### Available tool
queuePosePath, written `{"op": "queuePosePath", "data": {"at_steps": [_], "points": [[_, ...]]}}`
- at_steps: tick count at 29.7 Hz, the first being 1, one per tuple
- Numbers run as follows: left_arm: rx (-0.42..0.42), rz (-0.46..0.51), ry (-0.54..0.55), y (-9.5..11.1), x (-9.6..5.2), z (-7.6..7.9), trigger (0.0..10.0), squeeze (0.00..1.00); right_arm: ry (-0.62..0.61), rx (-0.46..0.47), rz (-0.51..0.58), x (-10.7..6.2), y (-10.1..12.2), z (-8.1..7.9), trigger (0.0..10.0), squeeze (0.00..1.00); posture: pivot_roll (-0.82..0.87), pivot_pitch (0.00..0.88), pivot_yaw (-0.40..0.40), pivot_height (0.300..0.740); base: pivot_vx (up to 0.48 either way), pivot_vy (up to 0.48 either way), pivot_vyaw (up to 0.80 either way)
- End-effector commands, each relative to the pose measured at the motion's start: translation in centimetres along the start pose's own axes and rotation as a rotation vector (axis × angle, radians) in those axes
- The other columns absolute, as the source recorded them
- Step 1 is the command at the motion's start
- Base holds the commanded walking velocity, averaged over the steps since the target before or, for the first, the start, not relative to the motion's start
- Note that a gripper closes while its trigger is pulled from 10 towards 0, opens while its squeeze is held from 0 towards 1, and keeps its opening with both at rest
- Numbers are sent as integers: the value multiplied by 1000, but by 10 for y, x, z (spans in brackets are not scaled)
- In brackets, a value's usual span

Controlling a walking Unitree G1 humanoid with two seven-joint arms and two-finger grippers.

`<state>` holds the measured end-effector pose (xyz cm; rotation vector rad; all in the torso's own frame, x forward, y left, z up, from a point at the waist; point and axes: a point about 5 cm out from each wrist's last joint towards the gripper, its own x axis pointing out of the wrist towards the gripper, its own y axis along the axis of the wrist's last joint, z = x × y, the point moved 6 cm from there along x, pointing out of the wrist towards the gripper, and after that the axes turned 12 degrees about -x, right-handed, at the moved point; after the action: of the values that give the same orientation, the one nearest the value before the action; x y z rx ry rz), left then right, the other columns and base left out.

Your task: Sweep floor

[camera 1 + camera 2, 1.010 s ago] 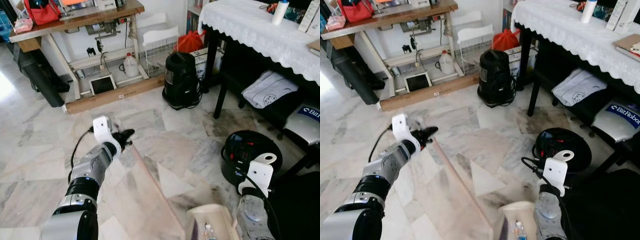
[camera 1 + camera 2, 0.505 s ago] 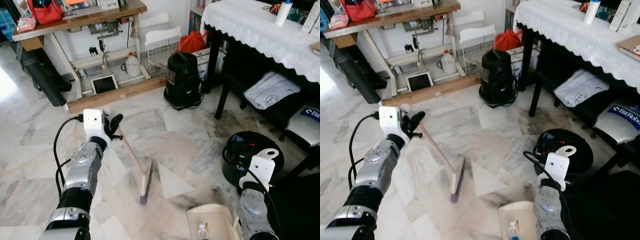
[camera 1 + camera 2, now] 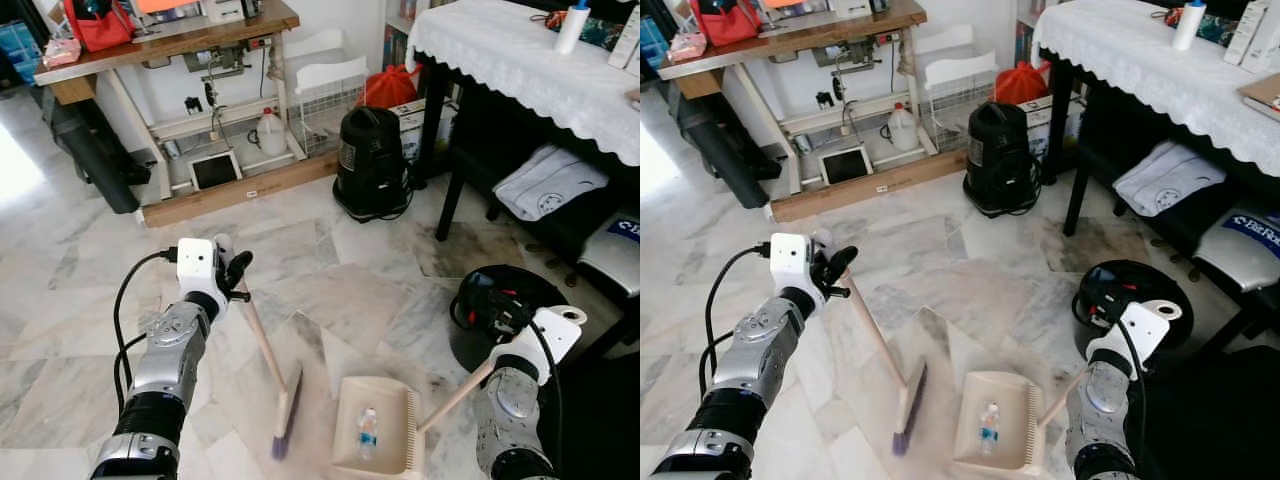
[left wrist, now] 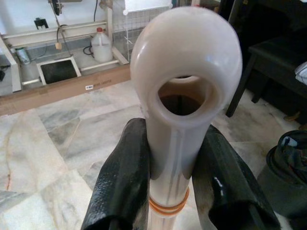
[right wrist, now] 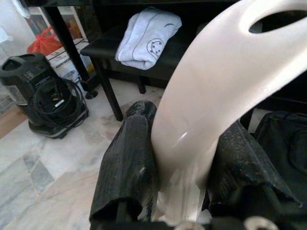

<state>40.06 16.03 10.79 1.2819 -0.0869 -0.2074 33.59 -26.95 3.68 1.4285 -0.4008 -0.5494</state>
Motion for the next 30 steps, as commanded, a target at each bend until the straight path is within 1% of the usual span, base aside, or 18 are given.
{"op": "queuePosePath", "data": {"at_steps": [1, 5, 10, 13, 14, 15, 16, 17, 18, 21, 22, 24, 25, 30], "points": [[5, 55, 4, 16, 0, -2, 10000, 0, -6, 45, 4, -2, 1, -1, 10000, 0, -64, 0, 93, 740, 0, 0, 0], [3, 64, 7, 18, -1, -2, 10000, 0, -26, 114, -21, -2, -2, 0, 10000, 0, -61, 0, 91, 740, 0, 0, 0], [-7, 83, 17, 21, -1, -2, 10000, 0, -19, 133, -26, -1, -1, -2, 10000, 0, -61, 0, 89, 740, 0, 0, 0], [3, 123, 33, 27, -2, -3, 10000, 0, -9, 136, -19, 0, 1, -4, 10000, 0, -65, 0, 83, 740, 0, 0, 0], [27, 164, 36, 33, -4, -3, 10000, 0, 2, 142, -9, 0, 4, -6, 10000, 0, -65, 0, 83, 740, 0, 0, 0], [27, 164, 36, 33, -4, -3, 10000, 0, 2, 142, -9, 0, 4, -6, 10000, 0, -65, 0, 83, 740, 0, 0, 0], [43, 179, 35, 35, -5, -2, 10000, 0, 9, 144, -2, 0, 5, -7, 10000, 0, -71, 0, 79, 740, 0, 0, 0], [89, 194, 21, 35, -7, 3, 10000, 0, 23, 140, 17, 0, 10, -9, 10000, 0, -71, 0, 77, 740, 0, 0, 0], [94, 199, 18, 35, -7, 4, 10000, 0, 33, 133, 31, 0, 13, -11, 10000, 0, -76, 0, 73, 740, 0, 0, 0], [86, 214, 28, 33, -11, 3, 10000, 0, 69, 118, 95, 0, 27, -17, 10000, 0, -85, 0, 65, 740, 0, 0, 0], [86, 214, 28, 33, -11, 3, 10000, 0, 69, 118, 95, 0, 27, -17, 10000, 0, -85, 0, 65, 740, 0, 0, 0], [84, 217, 47, 29, -13, -1, 10000, 0, 87, 122, 147, 0, 41, -20, 10000, 0, -98, 0, 56, 740, 0, 0, 0], [84, 217, 47, 29, -13, -1, 10000, 0, 87, 122, 147, 0, 41, -20, 10000, 0, -98, 0, 56, 740, 0, 0, 0], [88, 229, 68, 24, -16, -4, 10000, 0, 93, 143, 190, 0, 55, -20, 10000, 0, -112, 0, 41, 740, 0, 0, 0]]}}
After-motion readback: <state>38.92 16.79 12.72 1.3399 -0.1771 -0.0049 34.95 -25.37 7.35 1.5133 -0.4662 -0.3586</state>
